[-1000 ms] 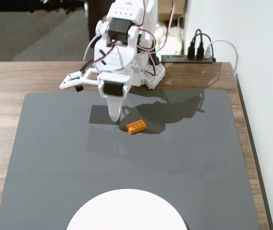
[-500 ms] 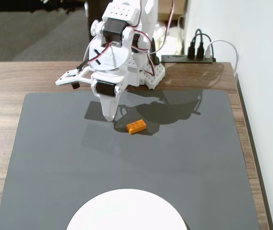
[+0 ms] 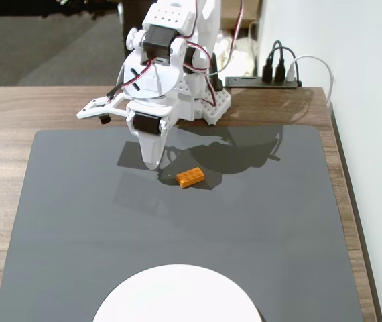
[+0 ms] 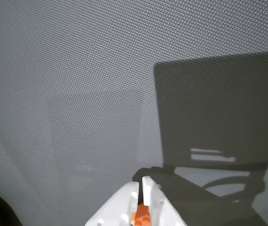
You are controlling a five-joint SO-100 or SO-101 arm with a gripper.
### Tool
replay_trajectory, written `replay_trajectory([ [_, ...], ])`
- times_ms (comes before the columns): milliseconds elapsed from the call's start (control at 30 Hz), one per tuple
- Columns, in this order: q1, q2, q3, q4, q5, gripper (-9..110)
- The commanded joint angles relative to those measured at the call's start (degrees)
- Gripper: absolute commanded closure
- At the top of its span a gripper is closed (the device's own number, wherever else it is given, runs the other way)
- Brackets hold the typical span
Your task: Grasp a lego block and put it on the plate.
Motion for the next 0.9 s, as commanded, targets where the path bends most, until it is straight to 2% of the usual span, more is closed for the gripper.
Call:
replay_trajectory([
  [0,-0.4,0.0,-1.8,-0.4,0.0,101],
  [467,-1.1,-0.2,-2.0,-0.3,-1.3,101],
  [867,-6.3,1.3,-1.4,0.1,-9.1,101],
])
